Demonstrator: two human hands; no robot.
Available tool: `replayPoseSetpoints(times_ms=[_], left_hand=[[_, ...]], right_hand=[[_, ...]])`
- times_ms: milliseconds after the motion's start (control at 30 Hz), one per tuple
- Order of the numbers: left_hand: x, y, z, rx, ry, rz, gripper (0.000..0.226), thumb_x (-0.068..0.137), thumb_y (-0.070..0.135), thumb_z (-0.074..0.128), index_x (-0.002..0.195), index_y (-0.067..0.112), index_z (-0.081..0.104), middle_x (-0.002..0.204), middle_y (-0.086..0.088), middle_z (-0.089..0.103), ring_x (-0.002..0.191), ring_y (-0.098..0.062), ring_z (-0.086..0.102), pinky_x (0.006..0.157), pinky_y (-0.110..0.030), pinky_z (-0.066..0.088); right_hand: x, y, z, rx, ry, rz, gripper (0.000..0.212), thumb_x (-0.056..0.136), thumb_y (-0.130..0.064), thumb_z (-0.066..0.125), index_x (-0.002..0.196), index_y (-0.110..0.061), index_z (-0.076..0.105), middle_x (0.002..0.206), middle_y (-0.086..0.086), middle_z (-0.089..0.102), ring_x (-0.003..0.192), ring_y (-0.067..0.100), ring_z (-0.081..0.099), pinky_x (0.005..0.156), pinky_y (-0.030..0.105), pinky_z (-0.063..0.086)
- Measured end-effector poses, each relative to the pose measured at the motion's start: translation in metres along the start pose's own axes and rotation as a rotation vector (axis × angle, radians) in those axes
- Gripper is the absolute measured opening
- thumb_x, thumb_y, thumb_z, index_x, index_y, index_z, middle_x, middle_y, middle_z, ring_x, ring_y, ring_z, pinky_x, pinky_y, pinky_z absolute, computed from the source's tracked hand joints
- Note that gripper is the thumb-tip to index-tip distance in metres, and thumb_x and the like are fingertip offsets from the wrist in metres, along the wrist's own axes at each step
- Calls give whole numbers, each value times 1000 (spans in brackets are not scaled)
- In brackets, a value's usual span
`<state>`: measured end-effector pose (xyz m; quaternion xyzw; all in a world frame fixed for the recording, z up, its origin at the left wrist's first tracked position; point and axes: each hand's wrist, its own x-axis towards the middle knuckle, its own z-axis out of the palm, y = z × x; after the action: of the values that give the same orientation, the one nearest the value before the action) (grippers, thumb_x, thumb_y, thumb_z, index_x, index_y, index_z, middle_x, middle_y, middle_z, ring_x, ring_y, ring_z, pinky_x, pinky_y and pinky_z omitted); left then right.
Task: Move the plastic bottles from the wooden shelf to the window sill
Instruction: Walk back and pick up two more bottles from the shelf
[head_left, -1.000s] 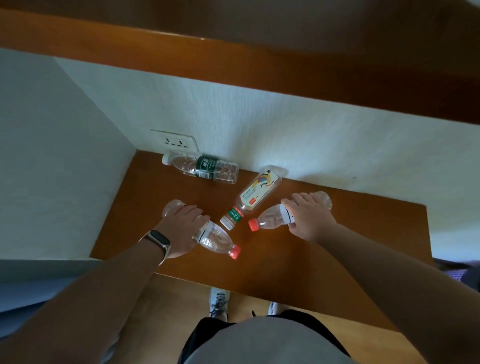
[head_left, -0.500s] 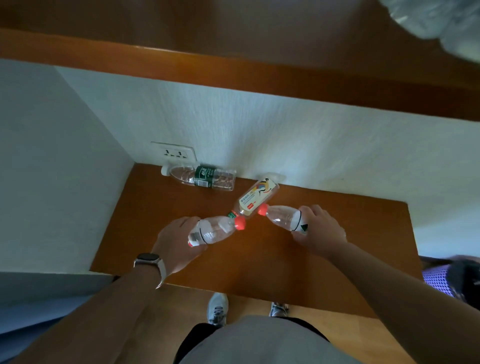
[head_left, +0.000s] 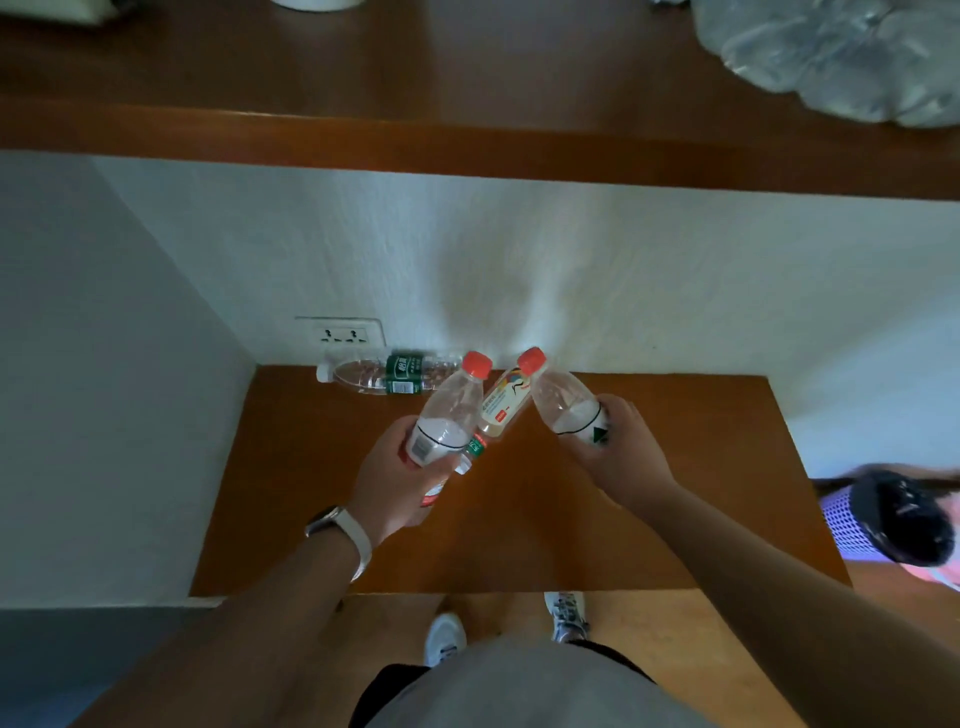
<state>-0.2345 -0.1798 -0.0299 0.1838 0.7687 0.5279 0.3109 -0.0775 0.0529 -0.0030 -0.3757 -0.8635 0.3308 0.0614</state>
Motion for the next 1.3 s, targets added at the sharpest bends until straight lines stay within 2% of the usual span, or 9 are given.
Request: replayPoseSetpoints(times_ms=[133,200,333,467,600,800,1000,1167,1300], left_hand=[[-4,9,-2,-117,-29,-2,48,81,17,81,122,22,57,110,0,71,94,-14,71,75,-28,59],[-7,14,-2,-121,-47,14,48,80,18,81,122,23,57,109,2,71,92,-10,72,69,-21,57],[-14,23,5,-136,-66,53,46,81,19,81,118,31,57,110,3,71,97,-14,71,73,-23,58],[-19,34,12,-144,-40,88,46,81,20,81,119,33,57,111,5,71,98,-13,71,80,-31,59],[-27,48,22,-107,23,86,50,83,24,79,126,29,55,114,10,68,101,-10,69,76,-23,58],[-37,66,47,-73,153,40,54,81,34,80,129,30,56,116,12,69,104,-9,68,82,-31,60],[-46,91,90,-6,227,-9,51,80,36,80,125,32,56,111,16,68,99,-4,67,72,-18,54],[-58,110,118,-3,339,-77,49,81,38,78,124,34,54,109,17,67,95,-1,65,66,-13,49],[-71,116,124,-46,476,-129,51,80,39,78,124,31,55,111,15,68,97,-7,67,71,-22,54]], right_hand=[[-19,-11,0,154,20,29,56,75,-57,71,121,-35,47,108,-9,59,82,11,65,64,34,60],[-27,-16,-3,246,7,48,57,76,-56,72,122,-35,47,109,-10,61,85,11,66,63,29,59],[-37,-27,-10,429,-9,97,55,84,-41,72,131,-29,46,116,-10,61,99,8,62,68,16,48],[-37,-28,-16,550,-22,116,52,85,-36,73,130,-29,47,117,-7,62,103,13,63,77,28,53],[-30,-24,-22,589,-73,100,54,85,-37,72,132,-27,46,121,-4,61,107,20,63,90,42,55],[-13,-14,-46,620,-165,38,44,87,-33,71,123,-32,46,118,-6,61,104,17,63,80,31,55],[2,12,-67,606,-235,4,46,85,-35,73,120,-34,44,114,-9,60,99,14,63,70,22,51],[11,28,-81,690,-377,17,47,82,-36,75,119,-36,46,110,-10,64,96,13,66,72,27,54],[20,26,-80,671,-487,-47,54,79,-40,78,125,-31,50,110,-6,67,97,15,68,79,33,58]])
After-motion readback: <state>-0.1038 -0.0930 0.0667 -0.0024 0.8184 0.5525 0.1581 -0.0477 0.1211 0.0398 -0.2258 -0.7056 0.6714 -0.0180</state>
